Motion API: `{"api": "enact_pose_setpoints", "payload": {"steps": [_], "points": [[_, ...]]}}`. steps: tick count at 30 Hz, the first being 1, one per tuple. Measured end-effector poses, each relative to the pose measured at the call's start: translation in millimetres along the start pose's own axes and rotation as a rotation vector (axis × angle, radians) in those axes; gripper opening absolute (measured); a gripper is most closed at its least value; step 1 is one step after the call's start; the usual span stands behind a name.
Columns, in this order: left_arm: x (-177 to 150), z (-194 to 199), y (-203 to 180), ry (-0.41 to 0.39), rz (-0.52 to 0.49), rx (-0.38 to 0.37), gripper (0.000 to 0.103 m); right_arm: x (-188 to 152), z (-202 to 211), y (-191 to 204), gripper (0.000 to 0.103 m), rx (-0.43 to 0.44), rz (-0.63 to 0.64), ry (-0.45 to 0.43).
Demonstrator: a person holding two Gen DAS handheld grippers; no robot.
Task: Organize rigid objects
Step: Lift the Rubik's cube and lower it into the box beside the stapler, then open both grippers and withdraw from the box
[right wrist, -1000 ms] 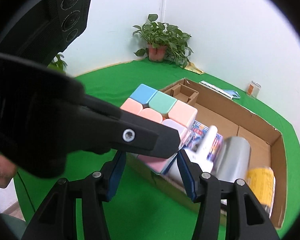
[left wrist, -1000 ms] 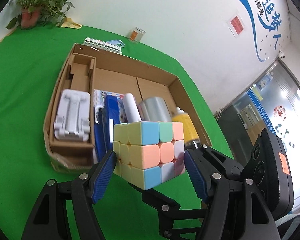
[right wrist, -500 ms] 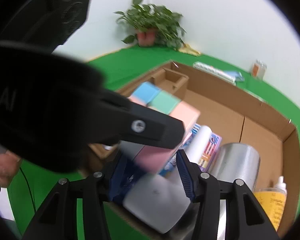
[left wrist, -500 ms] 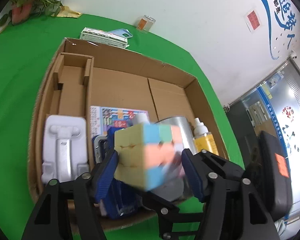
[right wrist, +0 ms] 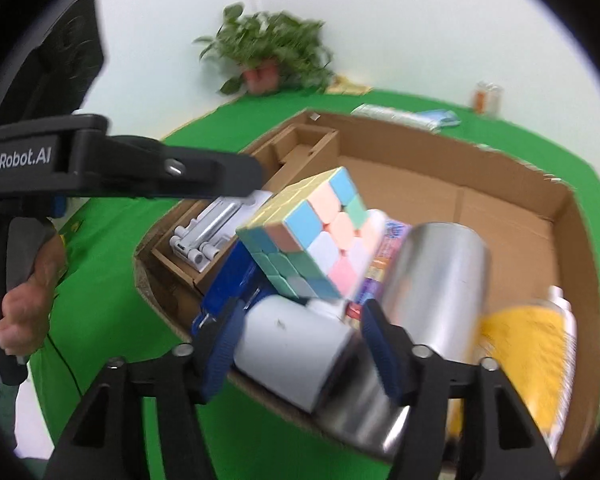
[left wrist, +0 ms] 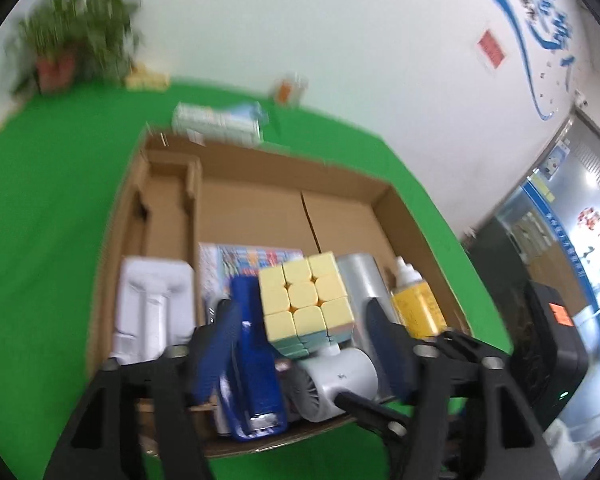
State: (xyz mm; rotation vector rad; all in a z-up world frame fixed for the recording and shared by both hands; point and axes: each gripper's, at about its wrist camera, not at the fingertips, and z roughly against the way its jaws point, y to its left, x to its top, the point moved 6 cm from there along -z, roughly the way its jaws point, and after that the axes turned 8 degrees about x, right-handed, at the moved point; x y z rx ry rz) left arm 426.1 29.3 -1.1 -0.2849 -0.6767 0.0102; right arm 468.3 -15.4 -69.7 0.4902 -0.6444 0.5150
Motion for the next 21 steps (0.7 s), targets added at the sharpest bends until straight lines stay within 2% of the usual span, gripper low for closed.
{"api": "enact_pose_setpoints", "payload": {"steps": [1, 2, 4, 6, 7, 8, 11, 15, 18, 21], "points": [[-3.2, 11.3, -1.2, -0.054, -0.007, 0.044, 0.089, -7.9, 13.5, 0.8, 0.087, -0.018, -0.002, -0.025], [-6.6, 20.1, -2.7, -0.095, -0.012, 0.079, 0.100, -17.5, 33.0, -15.1, 0.088, -0.035, -0.011, -0.047], [-18.4, 40.0, -9.0, -0.195, -0.039, 0.132, 0.102, -42.8, 53.7, -17.9, 0.089, -0.057, -0.039, -0.062], [-35.1, 53.1, -16.3, -0.256, -0.067, 0.195, 0.102, -62.3, 69.5, -20.2, 0.090, -0.102, -0.073, -0.072], [-45.3, 56.9, -20.1, -0.271, -0.080, 0.236, 0.102, -83.6, 97.8, -11.6, 0.091, -0.131, -0.084, -0.077], [-53.1, 59.1, -22.8, -0.276, -0.091, 0.264, 0.102, -81.6, 92.5, -10.9, 0.091, -0.156, -0.092, -0.078], [-80.5, 63.7, -31.0, -0.260, -0.097, 0.327, 0.102, -103.6, 127.1, -12.2, 0.091, -0.244, -0.125, -0.084], [-105.6, 67.6, -46.7, -0.223, -0.069, 0.317, 0.102, -115.8, 142.4, -17.4, 0.091, -0.315, -0.170, -0.097], [-113.8, 74.8, -59.4, -0.239, -0.093, 0.342, 0.102, -129.4, 162.0, -12.9, 0.091, -0.341, -0.165, -0.108], [-113.9, 81.6, -71.8, -0.256, -0.100, 0.332, 0.102, -133.3, 176.7, -10.4, 0.091, -0.379, -0.153, -0.138]]}}
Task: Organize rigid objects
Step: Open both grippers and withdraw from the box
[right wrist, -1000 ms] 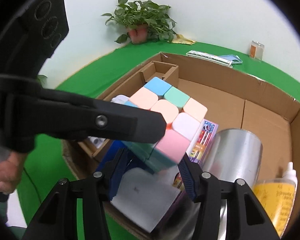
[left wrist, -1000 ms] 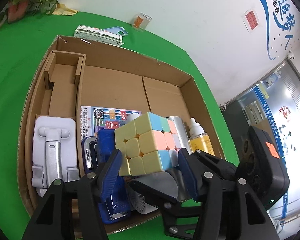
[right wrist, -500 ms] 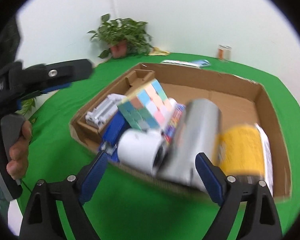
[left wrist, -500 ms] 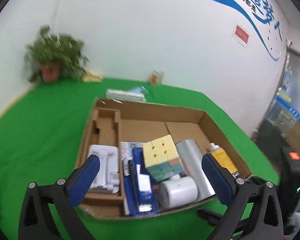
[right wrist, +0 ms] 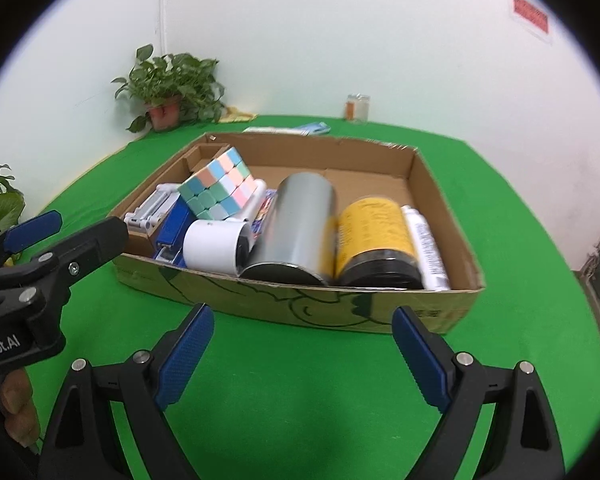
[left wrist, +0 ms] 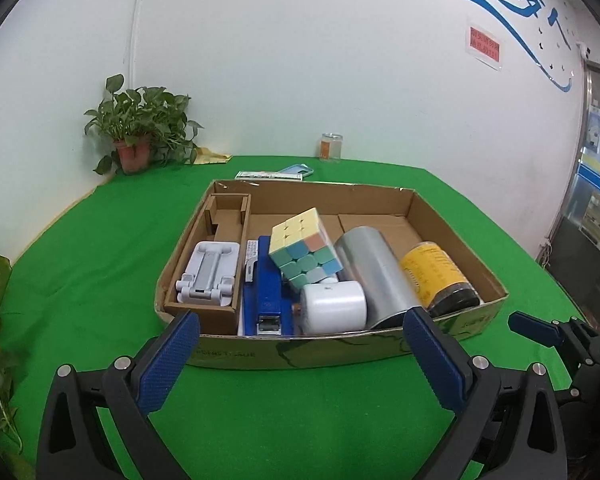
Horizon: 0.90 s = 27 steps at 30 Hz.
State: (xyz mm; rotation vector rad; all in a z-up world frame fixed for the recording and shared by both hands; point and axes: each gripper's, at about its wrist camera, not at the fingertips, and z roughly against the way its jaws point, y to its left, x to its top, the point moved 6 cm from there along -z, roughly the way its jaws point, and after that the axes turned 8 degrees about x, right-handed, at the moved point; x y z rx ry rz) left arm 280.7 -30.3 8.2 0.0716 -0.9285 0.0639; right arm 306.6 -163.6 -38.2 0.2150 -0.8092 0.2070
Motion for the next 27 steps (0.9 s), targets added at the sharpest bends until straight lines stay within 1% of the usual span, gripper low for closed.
{"api": "enact_pose_setpoints", "payload": {"steps": [4, 7, 9, 16, 27], "points": [[1.8, 5.9, -5.2, 0.020, 0.011, -0.016, 0.102, -4.6, 9.8, -2.8, 0.091, -0.016, 0.000, -0.017], [-0.4, 11.4, -8.9, 0.021, 0.001, 0.001, 0.102, -6.6, 17.2, -4.9, 0.091, -0.027, 0.000, -0.033], [-1.5, 13.9, -12.0, 0.018, -0.009, -0.002, 0.102, -7.7, 20.2, -6.9, 0.091, -0.035, 0.001, -0.039], [-4.9, 15.2, -17.4, 0.032, -0.028, -0.006, 0.102, -11.0, 23.9, -12.2, 0.091, -0.037, -0.008, -0.038], [-5.5, 6.6, -16.4, 0.045, -0.043, -0.009, 0.102, -14.5, 24.4, -14.1, 0.091, -0.040, -0.004, -0.029]]}}
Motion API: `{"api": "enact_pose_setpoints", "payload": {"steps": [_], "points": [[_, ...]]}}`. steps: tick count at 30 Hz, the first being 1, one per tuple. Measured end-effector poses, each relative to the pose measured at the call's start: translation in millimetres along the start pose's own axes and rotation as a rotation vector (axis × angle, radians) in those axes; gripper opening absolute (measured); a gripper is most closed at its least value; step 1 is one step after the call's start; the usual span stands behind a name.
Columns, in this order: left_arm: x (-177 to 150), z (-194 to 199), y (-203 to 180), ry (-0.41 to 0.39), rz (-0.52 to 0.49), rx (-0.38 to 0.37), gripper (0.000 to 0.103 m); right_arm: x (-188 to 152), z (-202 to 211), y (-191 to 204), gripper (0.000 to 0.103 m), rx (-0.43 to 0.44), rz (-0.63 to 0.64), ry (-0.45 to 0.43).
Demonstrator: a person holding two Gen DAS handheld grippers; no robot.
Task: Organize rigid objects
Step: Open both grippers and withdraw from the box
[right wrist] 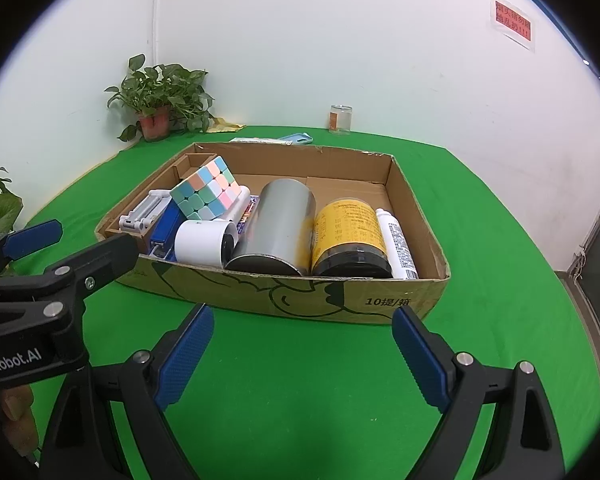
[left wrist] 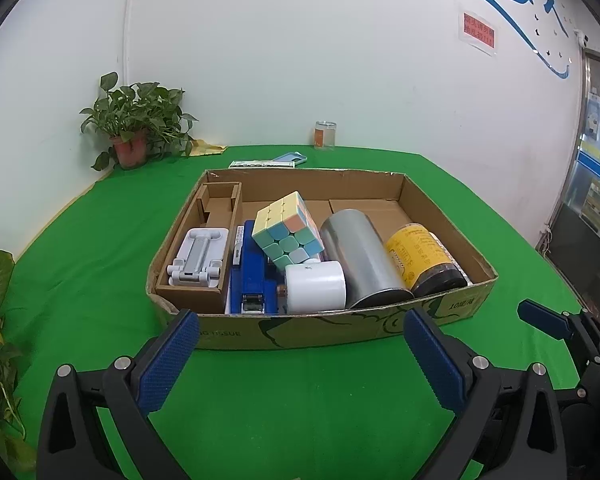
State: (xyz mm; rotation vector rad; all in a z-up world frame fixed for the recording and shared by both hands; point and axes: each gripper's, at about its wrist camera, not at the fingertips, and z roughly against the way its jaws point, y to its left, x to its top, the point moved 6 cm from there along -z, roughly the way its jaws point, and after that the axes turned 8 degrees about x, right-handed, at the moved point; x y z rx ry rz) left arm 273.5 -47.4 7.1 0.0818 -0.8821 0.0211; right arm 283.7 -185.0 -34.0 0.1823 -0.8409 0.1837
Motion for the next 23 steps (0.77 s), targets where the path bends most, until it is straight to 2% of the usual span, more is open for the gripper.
{"api": "enact_pose_setpoints", "payload": {"steps": [19, 23], "points": [[-3.0, -15.8, 1.6, 0.016, -0.025, -0.010, 0.102, -4.6, -3.3, -4.3, 0.091, -0.001, -0.007, 0.014], [-3.2, -19.3, 5.7, 0.019, -0.005, -0.013, 0.102, -4.9, -4.2, -6.5, 0.091, 0.003, -0.006, 0.016]]}}
